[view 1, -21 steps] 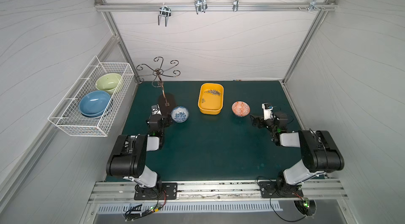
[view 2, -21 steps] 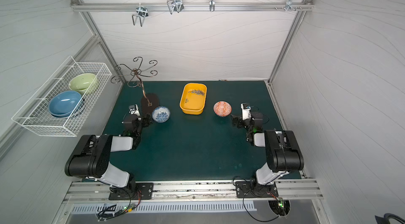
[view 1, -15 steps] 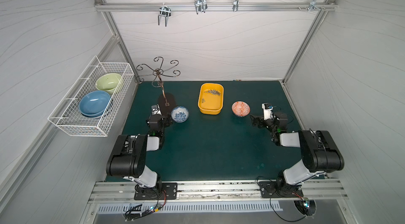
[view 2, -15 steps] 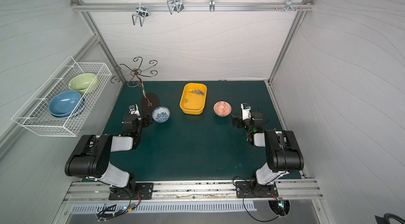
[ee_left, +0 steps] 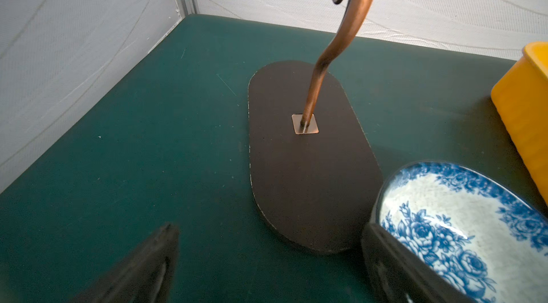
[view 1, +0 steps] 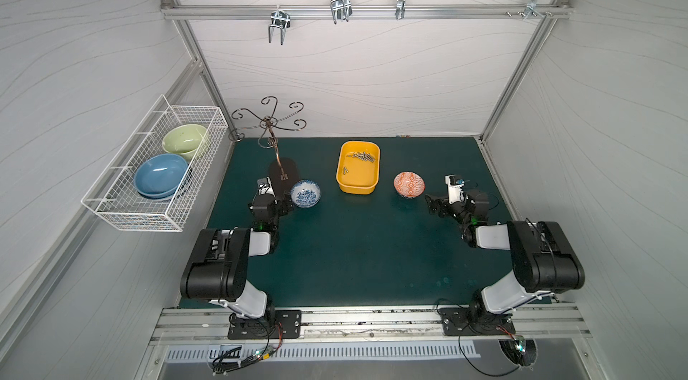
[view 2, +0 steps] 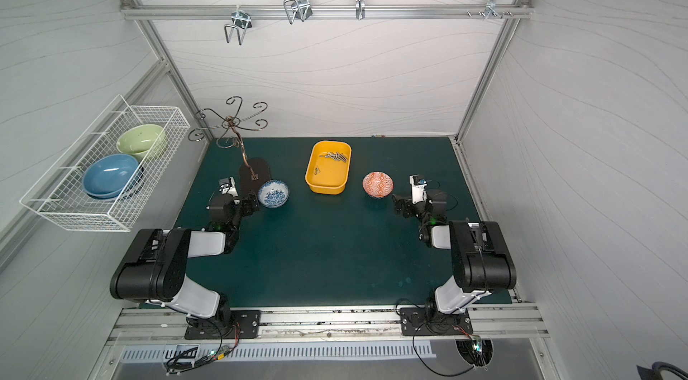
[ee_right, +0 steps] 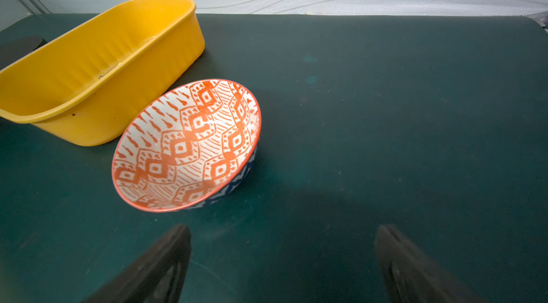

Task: Take out the screws from the storage box
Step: Pick up the storage box at the center of the board.

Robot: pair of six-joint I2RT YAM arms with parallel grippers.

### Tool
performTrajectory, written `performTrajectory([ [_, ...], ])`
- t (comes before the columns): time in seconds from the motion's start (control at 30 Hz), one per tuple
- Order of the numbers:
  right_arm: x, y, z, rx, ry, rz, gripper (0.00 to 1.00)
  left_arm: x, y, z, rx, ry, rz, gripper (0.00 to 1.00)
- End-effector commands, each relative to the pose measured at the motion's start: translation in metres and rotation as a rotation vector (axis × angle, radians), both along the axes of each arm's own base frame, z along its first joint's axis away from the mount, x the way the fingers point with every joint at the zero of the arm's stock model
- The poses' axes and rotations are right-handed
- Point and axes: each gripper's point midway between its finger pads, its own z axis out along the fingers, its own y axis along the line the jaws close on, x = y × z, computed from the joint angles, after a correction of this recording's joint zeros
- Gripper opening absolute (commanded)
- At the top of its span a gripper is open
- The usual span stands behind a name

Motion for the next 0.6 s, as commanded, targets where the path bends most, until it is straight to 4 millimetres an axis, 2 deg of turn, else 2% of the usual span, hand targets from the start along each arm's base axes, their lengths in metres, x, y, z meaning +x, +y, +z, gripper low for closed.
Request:
performTrajectory([
  [0.0, 0.002, 0.0, 0.003, 0.012, -0.007, 0.006, 0.99, 0.005, 0.001, 0.01, -0.005, -0.046, -0.003, 1.0],
  [0.1, 0.001, 0.0, 0.003, 0.008, -0.008, 0.0, 0.99, 0.004, 0.001, 0.011, -0.005, -0.051, -0.004, 1.0],
  [0.2, 0.005, -0.009, 0.012, -0.089, -0.014, -0.134, 0.99, 0.001, 0.012, 0.017, -0.008, -0.041, 0.07, 1.0],
  [0.27, 0.002, 0.0, 0.031, -0.168, -0.03, -0.141, 0.99, -0.001, 0.019, 0.024, -0.006, -0.016, 0.112, 1.0],
  [0.37, 0.004, 0.008, 0.049, -0.227, -0.04, -0.17, 0.99, -0.001, 0.02, 0.031, -0.014, 0.009, 0.127, 1.0],
  [0.47, -0.001, 0.018, 0.07, -0.158, -0.033, -0.133, 0.99, -0.004, 0.02, 0.034, -0.024, 0.014, 0.132, 1.0],
  [0.57, -0.011, 0.024, 0.103, -0.082, -0.086, -0.107, 0.99, -0.006, 0.021, 0.052, -0.045, 0.006, 0.148, 1.0],
])
